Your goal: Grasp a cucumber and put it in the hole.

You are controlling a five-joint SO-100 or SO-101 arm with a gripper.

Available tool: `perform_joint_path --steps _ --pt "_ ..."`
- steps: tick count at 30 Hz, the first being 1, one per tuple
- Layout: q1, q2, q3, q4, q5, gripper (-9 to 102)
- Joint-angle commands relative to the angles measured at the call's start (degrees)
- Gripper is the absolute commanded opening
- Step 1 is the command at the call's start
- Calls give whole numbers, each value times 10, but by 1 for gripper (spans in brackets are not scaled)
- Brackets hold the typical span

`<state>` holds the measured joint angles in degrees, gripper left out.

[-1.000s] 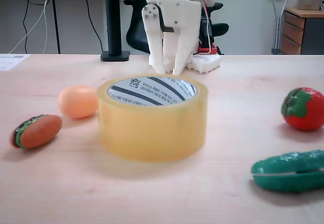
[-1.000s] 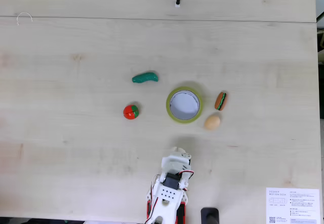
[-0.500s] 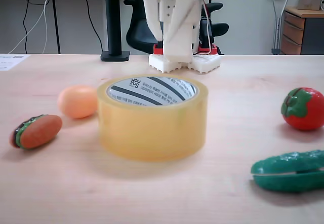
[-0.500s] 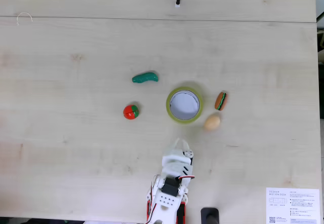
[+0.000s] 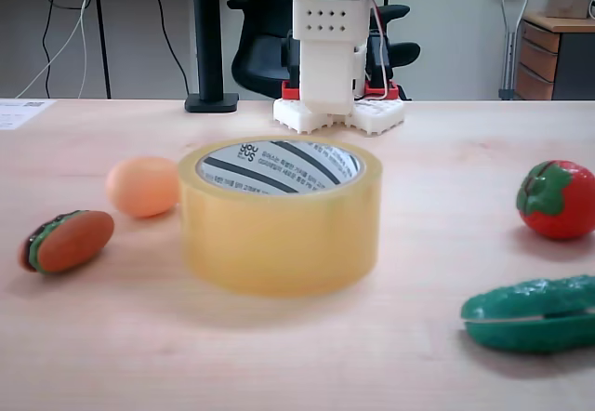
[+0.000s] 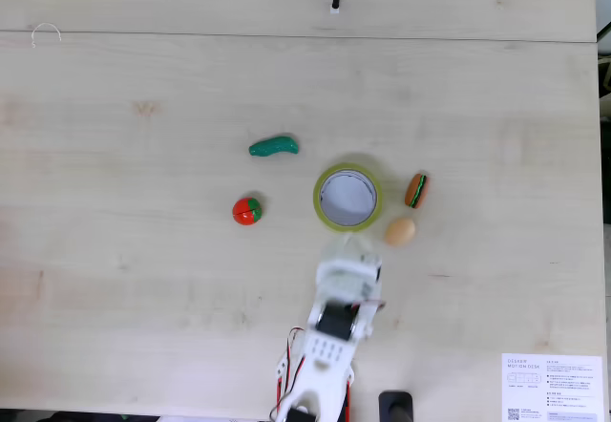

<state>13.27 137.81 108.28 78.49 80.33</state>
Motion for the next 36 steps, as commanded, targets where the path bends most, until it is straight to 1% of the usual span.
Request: perform_joint_path --steps 1,4,7,11,18,23,25,30,36 --pt "-20 -95 -147 12 104 0" --pt "-41 -154 -203 14 104 0" --pt "-69 -189 -229 -8 109 0" --pt "-101 -214 -231 -45 112 0" --pt "-151 -261 -231 -54 108 0" --pt "-194 -295 -231 -83 105 0" --pt "-205 -311 -232 -98 85 0" --pt "-215 -357 -232 -106 -8 0" --pt "-216 -416 -232 -137 -164 0"
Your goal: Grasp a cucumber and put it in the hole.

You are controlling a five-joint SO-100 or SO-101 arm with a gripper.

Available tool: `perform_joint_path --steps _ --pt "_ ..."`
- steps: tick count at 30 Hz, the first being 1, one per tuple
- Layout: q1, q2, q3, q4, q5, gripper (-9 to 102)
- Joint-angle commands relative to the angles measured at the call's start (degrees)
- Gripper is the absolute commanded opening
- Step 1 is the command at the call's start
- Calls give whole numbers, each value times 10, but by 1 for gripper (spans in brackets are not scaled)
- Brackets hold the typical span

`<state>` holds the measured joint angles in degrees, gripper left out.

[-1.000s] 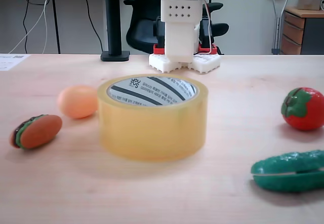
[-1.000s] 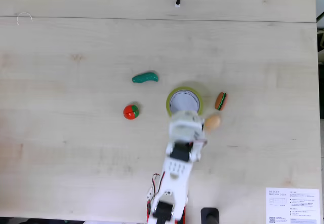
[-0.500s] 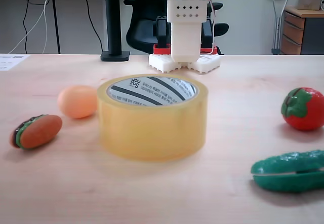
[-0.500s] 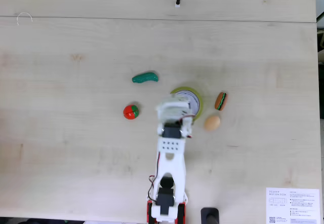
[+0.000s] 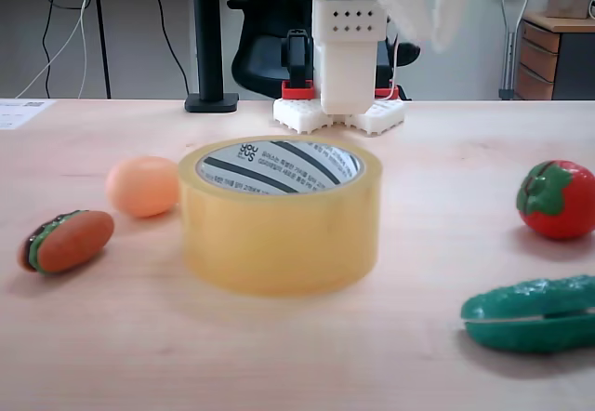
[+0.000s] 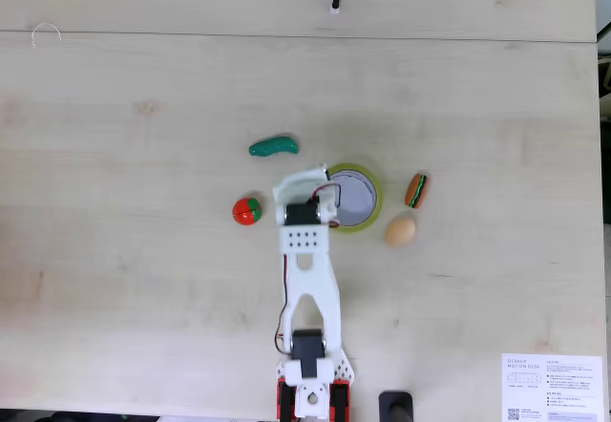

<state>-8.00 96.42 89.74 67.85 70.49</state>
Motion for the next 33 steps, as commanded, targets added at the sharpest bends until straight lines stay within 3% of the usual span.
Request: perform_joint_path --steps 1,12,16,25,33 --pt "-6 -8 -47 -38 -68 0" --pt "-18 -54 -50 -123 -30 0" --pt "-19 -68 -50 -143 117 0" --pt "-47 -146 -51 -298 529 0" --pt "-69 -190 -105 -302 871 0"
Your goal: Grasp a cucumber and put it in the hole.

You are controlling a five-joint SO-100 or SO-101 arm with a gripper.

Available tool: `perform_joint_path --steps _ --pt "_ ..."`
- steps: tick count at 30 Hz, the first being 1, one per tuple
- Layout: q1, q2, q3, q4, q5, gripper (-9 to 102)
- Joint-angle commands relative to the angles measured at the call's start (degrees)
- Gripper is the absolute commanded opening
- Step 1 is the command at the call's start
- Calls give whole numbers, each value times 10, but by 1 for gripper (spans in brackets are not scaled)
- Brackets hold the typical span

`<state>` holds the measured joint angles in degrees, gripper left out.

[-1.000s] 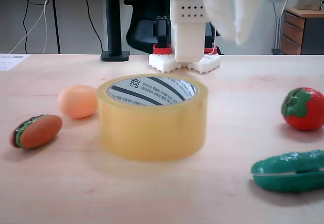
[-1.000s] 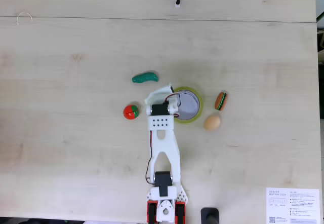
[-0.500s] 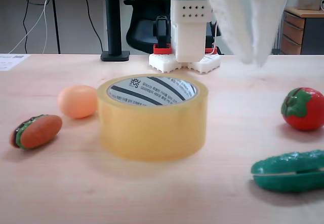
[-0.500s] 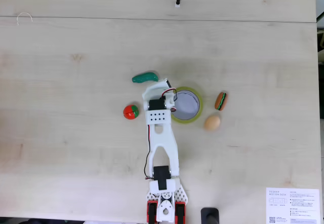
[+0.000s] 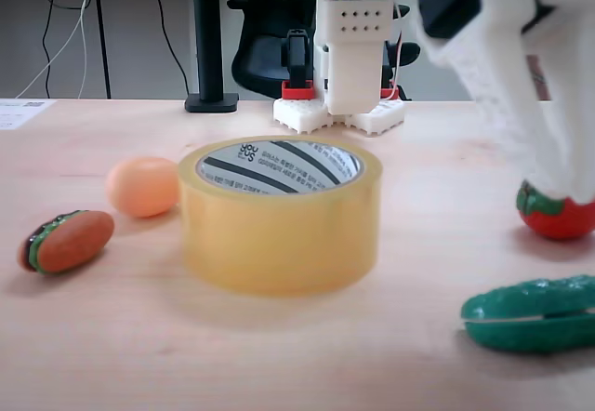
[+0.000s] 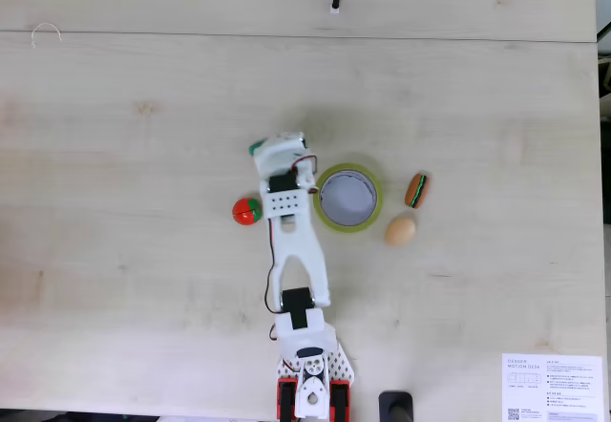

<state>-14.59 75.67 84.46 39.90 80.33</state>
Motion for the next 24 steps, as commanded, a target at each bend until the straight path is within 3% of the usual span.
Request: perform_joint_path --steps 1,8,18,24 --pt "-4 23 -53 -23 804 0" --pt "18 33 -49 -24 794 0" --pt "54 87 51 -24 258 0" --pt "78 112 92 -24 105 0"
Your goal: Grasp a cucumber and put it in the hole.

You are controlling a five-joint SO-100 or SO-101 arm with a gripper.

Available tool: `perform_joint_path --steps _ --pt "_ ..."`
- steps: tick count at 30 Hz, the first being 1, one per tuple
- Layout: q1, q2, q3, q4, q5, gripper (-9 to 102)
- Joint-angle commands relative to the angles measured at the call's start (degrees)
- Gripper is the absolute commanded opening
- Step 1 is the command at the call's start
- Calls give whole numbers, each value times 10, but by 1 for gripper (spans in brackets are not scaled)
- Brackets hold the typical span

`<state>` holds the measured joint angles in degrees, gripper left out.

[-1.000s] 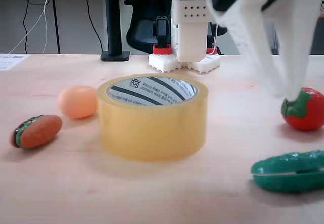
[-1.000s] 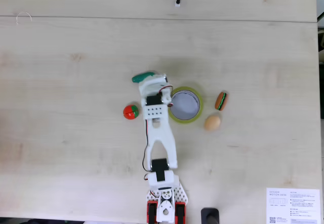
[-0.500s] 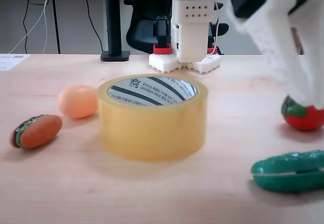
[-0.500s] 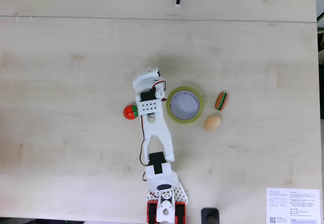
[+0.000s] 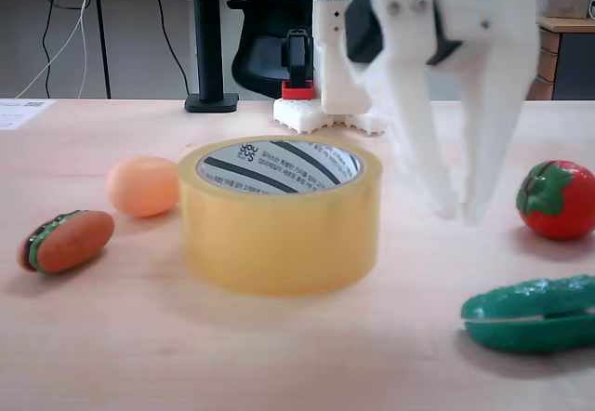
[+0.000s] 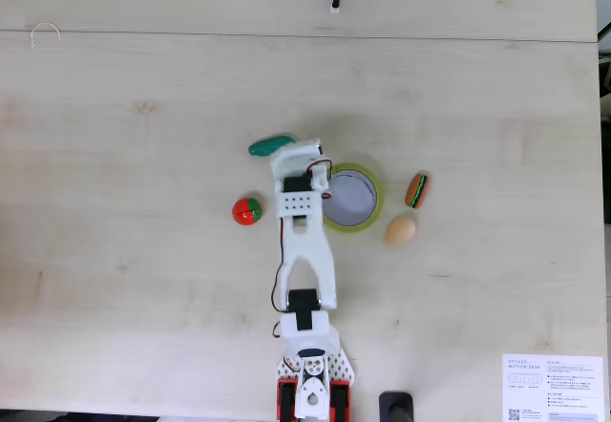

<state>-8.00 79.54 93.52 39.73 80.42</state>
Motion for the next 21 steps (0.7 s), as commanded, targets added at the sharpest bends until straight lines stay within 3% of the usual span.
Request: perform_joint_path --steps 1,4,21 --pt "18 78 13 -22 93 0" --pt "32 86 21 -22 21 0" --pt "47 110 56 -23 26 0"
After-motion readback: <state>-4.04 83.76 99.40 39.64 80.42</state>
